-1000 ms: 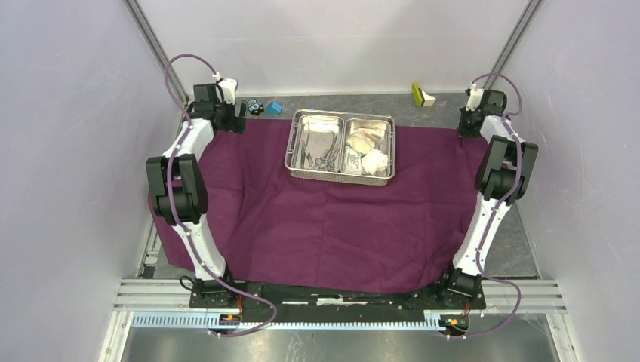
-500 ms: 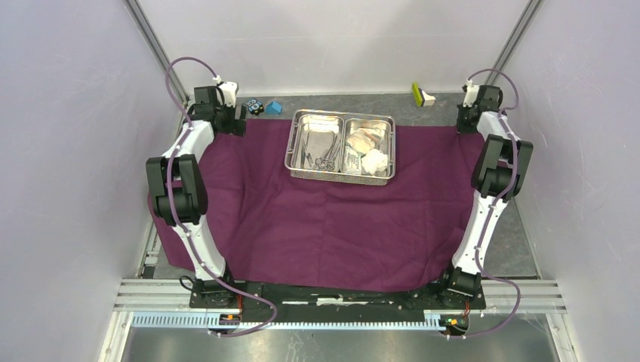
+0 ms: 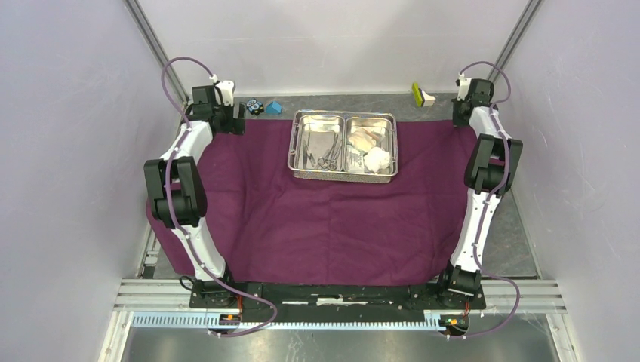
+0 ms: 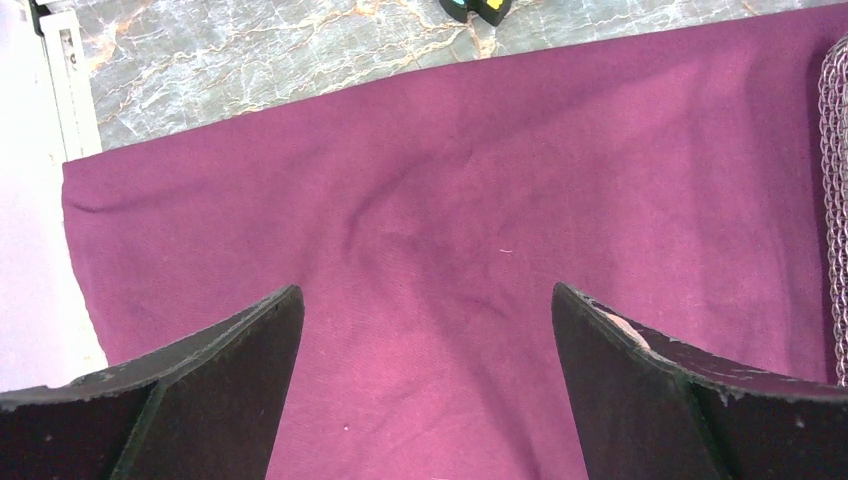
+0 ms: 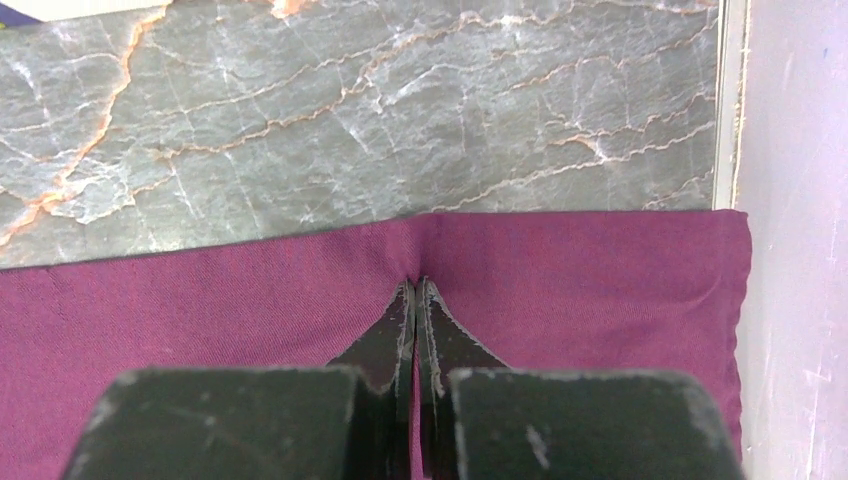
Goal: Open and lay out the surgical kit
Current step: Open the surgical kit at the center of the board.
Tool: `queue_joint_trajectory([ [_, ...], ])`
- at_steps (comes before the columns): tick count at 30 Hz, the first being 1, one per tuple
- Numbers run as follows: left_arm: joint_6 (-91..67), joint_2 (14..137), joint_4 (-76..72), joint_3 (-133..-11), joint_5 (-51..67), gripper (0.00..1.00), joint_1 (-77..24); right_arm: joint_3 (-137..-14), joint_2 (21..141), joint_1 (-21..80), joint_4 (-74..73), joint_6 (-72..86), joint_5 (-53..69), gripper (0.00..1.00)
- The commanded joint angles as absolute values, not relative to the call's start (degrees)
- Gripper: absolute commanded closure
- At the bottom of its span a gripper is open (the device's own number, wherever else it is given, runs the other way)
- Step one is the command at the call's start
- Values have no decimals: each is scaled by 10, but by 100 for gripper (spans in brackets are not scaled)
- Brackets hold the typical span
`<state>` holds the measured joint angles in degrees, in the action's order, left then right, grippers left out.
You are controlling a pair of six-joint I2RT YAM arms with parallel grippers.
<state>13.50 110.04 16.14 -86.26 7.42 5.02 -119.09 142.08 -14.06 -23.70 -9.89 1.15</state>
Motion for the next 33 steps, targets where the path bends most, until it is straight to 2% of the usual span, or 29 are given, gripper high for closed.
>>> queue_joint_trajectory([
  [1, 94, 1095, 152, -890, 65, 0, 58, -1230, 1454, -149, -216, -126, -53, 100],
  [13, 84, 1138, 160, -923, 53, 0, 58, -1255, 1462, -117, -183, -145, -78, 100],
  [19, 82, 1222, 248, -1012, 73, 1, 64, -1230, 1443, -116, -165, -142, -75, 100],
  [33, 75, 1340, 349, -1128, 107, 18, 65, -1193, 1419, -117, -160, -147, -59, 100],
])
